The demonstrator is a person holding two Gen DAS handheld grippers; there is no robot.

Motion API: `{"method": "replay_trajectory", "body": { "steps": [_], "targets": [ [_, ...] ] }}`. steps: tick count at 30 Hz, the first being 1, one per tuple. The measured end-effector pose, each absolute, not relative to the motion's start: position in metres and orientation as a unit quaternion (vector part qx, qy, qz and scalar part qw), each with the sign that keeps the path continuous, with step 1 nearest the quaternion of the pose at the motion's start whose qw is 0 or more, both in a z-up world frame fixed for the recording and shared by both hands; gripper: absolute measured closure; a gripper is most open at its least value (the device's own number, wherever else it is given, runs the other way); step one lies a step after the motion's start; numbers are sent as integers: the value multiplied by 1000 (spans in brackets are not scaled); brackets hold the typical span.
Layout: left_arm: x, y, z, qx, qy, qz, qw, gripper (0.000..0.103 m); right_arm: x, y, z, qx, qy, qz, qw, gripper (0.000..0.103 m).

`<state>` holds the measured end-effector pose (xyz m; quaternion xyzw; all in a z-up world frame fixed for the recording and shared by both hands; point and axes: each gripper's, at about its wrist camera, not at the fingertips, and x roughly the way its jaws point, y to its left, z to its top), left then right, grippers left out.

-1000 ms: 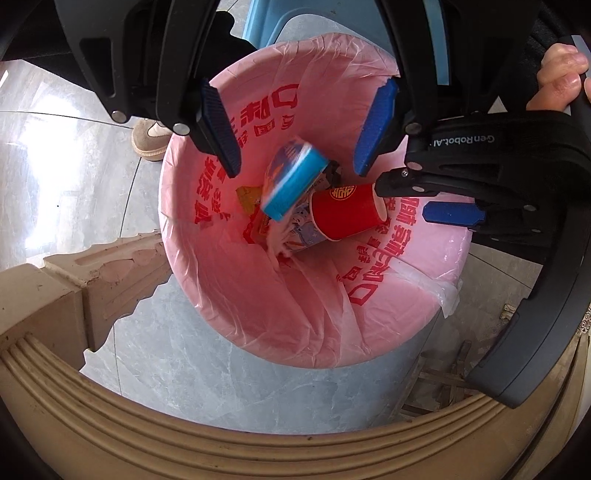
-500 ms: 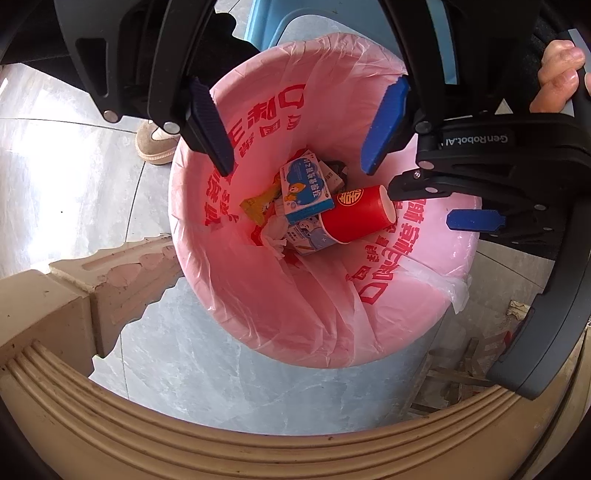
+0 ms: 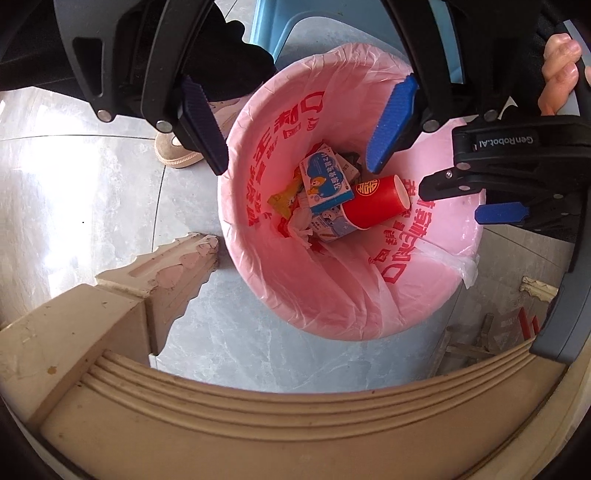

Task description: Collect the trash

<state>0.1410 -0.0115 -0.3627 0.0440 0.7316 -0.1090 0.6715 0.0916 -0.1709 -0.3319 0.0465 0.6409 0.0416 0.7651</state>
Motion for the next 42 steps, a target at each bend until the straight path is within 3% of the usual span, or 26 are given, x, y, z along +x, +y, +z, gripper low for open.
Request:
{"method": "replay_trajectory", "body": {
  "steps": [4,17,35,42],
  "targets": [
    [132,-18,-346,53,712,-109,691,24,84,-168,-315,28,621,33,782,22],
    [91,-42,-283,77,647,-93,753,24,30,-184,-242,18,559,-26,828,21],
    [34,-51,-118,62,459,-75,883,24,-42,-191,-90,-7,354,-109,929,7],
    [12,-37,-62,41,407,-65,910,24,-69,-183,-40,3,289,-104,952,7]
  ]
}}
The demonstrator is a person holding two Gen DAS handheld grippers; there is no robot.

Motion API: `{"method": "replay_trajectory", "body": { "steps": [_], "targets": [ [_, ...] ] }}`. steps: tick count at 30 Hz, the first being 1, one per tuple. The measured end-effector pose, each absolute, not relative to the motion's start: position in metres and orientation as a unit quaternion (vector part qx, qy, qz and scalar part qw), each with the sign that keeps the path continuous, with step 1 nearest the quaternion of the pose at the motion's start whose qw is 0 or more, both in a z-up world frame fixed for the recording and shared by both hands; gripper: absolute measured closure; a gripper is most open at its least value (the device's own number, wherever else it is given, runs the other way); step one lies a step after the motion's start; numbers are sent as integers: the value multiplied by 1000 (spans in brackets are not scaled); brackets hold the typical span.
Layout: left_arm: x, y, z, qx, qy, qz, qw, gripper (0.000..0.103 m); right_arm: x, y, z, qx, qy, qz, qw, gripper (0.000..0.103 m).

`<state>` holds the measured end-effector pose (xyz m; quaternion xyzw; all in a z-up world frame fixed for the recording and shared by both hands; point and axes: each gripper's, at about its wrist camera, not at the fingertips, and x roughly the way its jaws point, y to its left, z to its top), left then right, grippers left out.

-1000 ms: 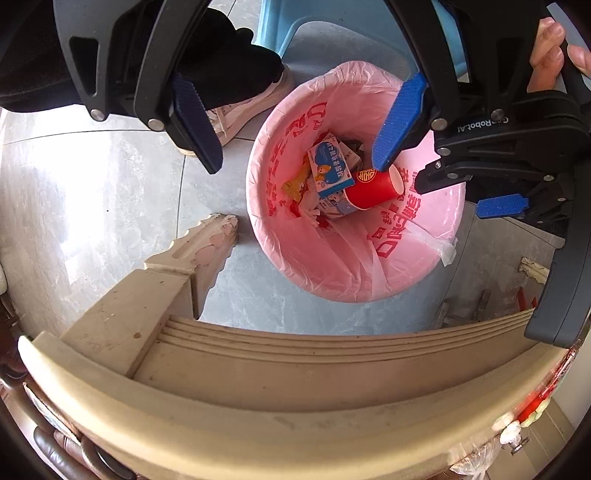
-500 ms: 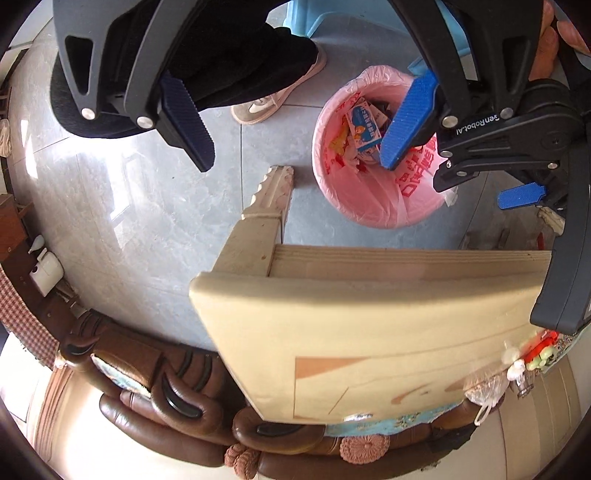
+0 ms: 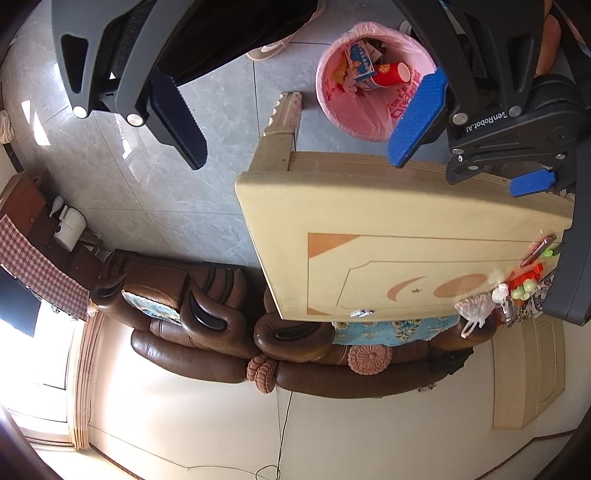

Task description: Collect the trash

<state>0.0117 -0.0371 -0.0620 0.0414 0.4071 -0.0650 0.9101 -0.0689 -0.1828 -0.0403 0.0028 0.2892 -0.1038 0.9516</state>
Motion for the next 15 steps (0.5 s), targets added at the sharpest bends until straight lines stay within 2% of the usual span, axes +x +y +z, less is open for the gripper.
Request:
{"method": "replay_trajectory", "body": {
  "steps": [6,15],
  "targets": [
    [-12,-28,-19,27,350,-33,936,15,-91,-173,-1,-11,240,-124,963,7],
    [-33,-17,22,-6,314,-35,949,13,-120,-161,40,-20,204,-131,970,7]
  ]
}}
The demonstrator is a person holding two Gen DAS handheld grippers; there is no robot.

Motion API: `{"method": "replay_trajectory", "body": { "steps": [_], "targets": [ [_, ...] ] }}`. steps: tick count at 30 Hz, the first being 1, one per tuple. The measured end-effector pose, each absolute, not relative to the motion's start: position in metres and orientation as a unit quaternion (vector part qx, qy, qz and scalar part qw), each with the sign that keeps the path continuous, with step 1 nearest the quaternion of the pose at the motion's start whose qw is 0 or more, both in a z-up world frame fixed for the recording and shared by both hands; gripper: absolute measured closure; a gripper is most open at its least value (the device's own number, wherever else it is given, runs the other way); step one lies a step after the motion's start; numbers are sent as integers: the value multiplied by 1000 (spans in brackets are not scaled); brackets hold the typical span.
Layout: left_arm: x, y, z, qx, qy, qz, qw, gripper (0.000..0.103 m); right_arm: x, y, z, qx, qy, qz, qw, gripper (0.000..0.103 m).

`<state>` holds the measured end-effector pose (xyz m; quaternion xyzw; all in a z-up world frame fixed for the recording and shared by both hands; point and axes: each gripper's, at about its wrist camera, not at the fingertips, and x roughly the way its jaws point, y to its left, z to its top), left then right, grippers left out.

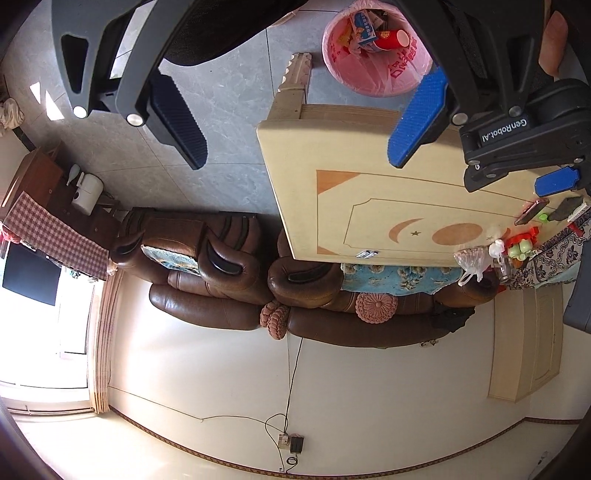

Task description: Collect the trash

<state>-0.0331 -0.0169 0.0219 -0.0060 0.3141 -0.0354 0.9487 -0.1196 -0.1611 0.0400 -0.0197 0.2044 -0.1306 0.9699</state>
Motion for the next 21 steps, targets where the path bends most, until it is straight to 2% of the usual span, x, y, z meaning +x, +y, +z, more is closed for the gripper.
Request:
{"method": "replay_trajectory", "body": {
  "steps": [6,21],
  "targets": [
    [-44,-15,34,-14,298,-37,954,9,-133,-159,53,-19,189,-132,973,7],
    [-55,-14,43,-2,277,-33,960,8,-140,-158,62,-18,182,-135,974,7]
  ]
}}
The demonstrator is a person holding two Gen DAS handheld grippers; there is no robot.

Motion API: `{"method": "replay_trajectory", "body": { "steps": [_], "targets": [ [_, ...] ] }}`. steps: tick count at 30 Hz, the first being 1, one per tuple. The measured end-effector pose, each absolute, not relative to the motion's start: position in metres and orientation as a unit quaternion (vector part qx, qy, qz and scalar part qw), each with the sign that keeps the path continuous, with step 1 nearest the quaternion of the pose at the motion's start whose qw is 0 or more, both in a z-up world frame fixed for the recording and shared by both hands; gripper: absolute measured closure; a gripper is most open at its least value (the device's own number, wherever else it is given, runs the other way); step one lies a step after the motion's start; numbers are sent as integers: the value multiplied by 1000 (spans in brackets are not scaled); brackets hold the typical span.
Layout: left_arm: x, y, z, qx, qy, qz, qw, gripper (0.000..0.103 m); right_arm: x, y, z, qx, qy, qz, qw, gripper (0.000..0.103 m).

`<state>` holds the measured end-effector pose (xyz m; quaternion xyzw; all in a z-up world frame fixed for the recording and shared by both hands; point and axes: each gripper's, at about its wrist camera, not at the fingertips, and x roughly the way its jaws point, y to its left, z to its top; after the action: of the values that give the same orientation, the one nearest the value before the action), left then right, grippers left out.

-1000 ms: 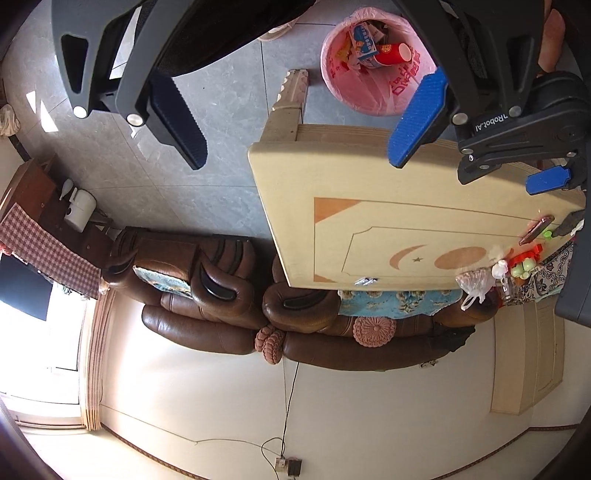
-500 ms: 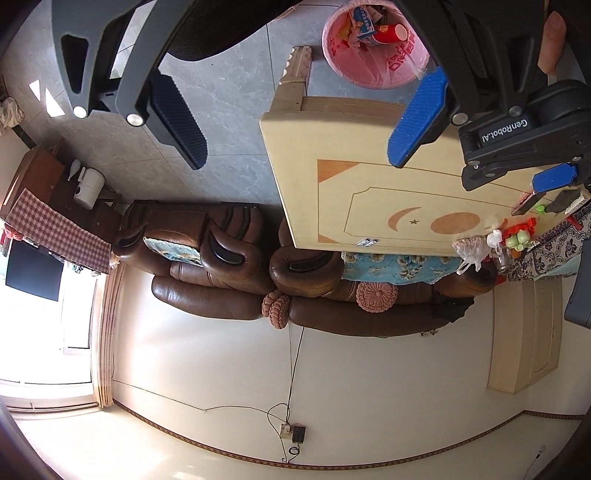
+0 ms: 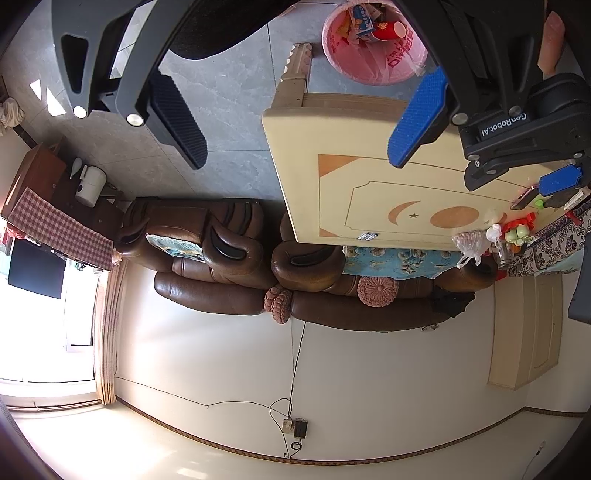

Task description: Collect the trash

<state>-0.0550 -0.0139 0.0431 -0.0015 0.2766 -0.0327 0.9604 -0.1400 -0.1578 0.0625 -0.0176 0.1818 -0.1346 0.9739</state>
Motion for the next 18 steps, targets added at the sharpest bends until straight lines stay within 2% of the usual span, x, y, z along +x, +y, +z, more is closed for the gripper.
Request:
{"method": "replay_trajectory", "body": {
  "steps": [18],
  "targets": [
    [-57,-13,49,3,273,-39,961,7,-141,-155,70,-20,175,-133,975,7]
  ]
}}
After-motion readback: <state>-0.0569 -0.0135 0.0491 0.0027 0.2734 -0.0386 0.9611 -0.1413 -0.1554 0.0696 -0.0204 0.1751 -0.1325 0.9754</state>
